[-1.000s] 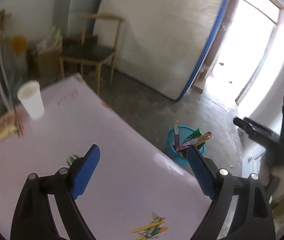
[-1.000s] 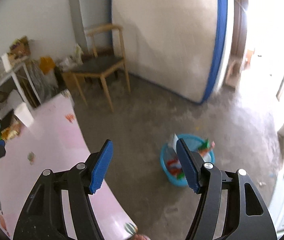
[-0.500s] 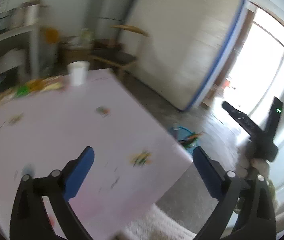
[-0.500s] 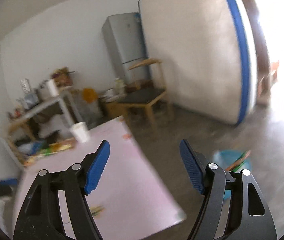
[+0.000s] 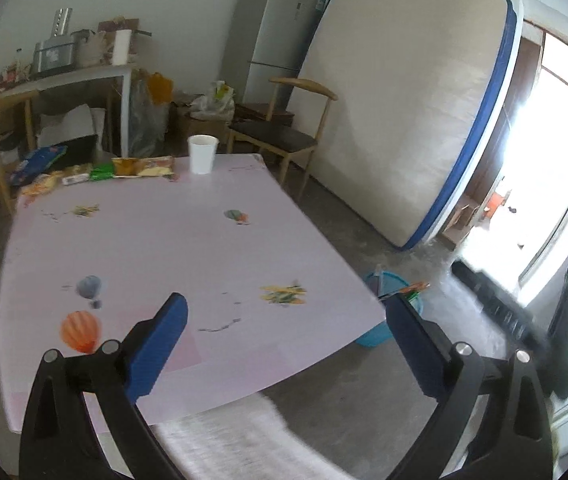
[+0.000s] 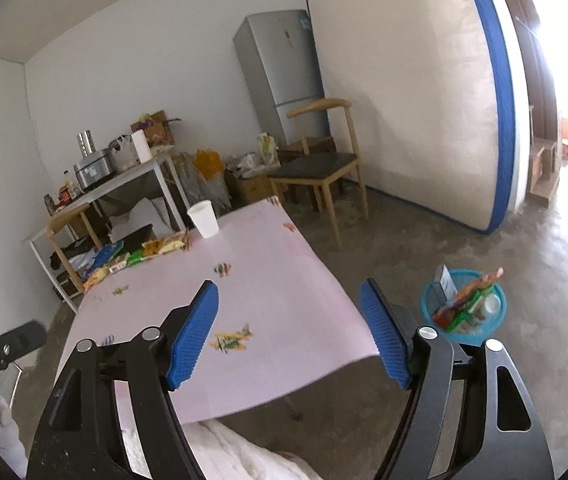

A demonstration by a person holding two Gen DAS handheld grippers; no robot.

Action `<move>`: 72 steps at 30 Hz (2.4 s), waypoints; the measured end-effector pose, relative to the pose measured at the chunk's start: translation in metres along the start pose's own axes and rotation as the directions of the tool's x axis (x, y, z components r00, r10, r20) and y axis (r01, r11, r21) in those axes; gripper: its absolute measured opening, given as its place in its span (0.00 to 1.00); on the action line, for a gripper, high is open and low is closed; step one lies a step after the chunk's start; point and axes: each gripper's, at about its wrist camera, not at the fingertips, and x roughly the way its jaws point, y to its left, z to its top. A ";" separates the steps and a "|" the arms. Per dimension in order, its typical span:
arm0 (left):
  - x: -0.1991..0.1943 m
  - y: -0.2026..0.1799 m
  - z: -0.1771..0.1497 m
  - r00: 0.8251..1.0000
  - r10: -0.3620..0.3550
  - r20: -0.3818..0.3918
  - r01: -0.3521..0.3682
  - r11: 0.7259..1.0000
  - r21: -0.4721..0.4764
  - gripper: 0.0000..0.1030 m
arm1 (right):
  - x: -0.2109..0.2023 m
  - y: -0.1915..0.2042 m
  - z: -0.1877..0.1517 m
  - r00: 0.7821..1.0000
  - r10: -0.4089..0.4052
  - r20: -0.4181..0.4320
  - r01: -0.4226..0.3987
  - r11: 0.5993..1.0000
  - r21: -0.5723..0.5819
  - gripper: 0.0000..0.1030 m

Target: Collect trash

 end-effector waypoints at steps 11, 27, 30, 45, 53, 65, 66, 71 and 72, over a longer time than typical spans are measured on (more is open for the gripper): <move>0.086 -0.052 -0.026 0.956 0.282 -0.077 -0.285 0.958 -0.037 0.95 | -0.002 -0.018 -0.022 0.982 -0.184 -0.051 0.177 0.977 -0.117 0.93; 0.079 -0.060 -0.034 0.924 0.368 -0.108 -0.376 0.924 -0.068 0.94 | 0.001 -0.010 -0.028 0.973 -0.199 -0.114 0.173 0.963 -0.205 0.93; 0.076 -0.063 -0.033 0.923 0.368 -0.112 -0.376 0.925 -0.062 0.94 | 0.000 -0.011 -0.027 0.972 -0.200 -0.121 0.173 0.964 -0.204 0.93; 0.065 -0.059 -0.039 0.909 0.390 -0.146 -0.404 0.912 -0.076 0.94 | -0.002 -0.013 -0.025 0.971 -0.202 -0.130 0.174 0.964 -0.199 0.93; 0.058 -0.054 -0.039 0.900 0.412 -0.147 -0.426 0.901 -0.086 0.94 | -0.002 -0.013 -0.025 0.970 -0.202 -0.132 0.174 0.965 -0.198 0.93; 0.049 -0.049 -0.037 0.886 0.447 -0.123 -0.458 0.885 -0.080 0.94 | -0.007 -0.014 -0.026 0.971 -0.200 -0.135 0.171 0.965 -0.200 0.93; 0.048 -0.049 -0.037 0.885 0.449 -0.120 -0.460 0.885 -0.080 0.94 | -0.008 -0.014 -0.026 0.970 -0.201 -0.133 0.172 0.964 -0.201 0.93; 0.047 -0.047 -0.036 0.882 0.457 -0.116 -0.467 0.880 -0.082 0.94 | -0.012 -0.012 -0.026 0.970 -0.206 -0.132 0.178 0.964 -0.197 0.93; 0.048 -0.047 -0.036 0.881 0.458 -0.117 -0.468 0.880 -0.083 0.94 | -0.012 -0.012 -0.026 0.969 -0.207 -0.132 0.178 0.964 -0.199 0.93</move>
